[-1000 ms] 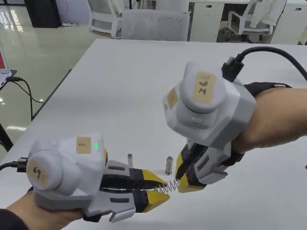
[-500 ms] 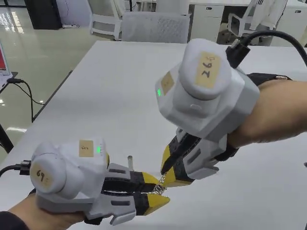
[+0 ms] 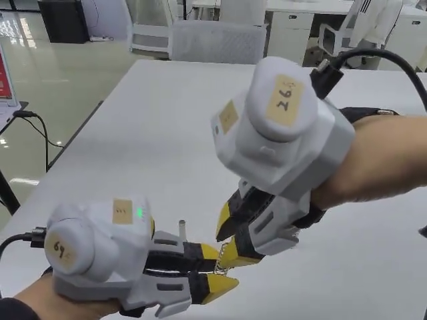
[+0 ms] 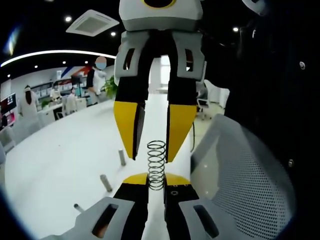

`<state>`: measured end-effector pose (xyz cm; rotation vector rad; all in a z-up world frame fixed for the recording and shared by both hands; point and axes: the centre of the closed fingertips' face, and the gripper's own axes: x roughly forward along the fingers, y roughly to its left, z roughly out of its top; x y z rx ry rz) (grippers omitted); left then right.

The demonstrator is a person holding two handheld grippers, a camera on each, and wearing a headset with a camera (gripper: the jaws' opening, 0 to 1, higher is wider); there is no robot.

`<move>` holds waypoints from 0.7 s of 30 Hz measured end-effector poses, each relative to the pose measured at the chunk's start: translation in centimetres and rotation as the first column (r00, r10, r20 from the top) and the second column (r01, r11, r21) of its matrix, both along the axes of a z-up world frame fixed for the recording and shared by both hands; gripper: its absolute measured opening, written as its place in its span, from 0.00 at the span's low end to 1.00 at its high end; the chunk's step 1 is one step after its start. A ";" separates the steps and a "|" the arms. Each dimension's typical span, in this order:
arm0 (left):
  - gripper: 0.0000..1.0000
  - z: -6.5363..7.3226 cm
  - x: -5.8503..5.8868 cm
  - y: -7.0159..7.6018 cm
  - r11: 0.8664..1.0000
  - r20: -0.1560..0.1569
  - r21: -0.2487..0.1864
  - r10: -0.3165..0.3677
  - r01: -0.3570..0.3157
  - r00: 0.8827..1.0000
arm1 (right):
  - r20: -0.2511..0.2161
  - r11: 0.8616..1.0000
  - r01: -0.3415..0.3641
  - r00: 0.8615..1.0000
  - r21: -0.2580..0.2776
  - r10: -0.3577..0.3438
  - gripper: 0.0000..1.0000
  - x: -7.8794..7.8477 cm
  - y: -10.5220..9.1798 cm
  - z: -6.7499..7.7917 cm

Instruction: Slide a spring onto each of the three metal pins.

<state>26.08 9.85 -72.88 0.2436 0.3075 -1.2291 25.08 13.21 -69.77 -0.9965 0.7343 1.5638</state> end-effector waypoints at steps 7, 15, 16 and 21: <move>0.03 0.4 0.1 0.1 1.000 0.012 -0.014 0.016 -0.015 1.000 | -0.022 1.000 0.002 1.000 -0.031 -0.003 0.12 -0.4 -0.1 -0.8; 0.03 0.9 0.3 0.0 0.999 0.026 -0.030 0.023 -0.022 0.999 | -0.038 0.999 0.007 0.999 -0.038 -0.008 0.09 -0.3 -0.1 -1.1; 0.03 0.9 0.3 0.0 0.999 0.028 -0.029 0.024 -0.024 0.999 | -0.039 0.999 0.008 0.999 -0.037 -0.009 0.09 -0.3 0.0 -1.1; 0.03 0.8 0.3 0.0 0.999 0.023 -0.031 0.025 -0.024 0.999 | -0.048 0.999 0.012 0.999 -0.041 -0.014 0.08 -0.2 -0.1 -1.1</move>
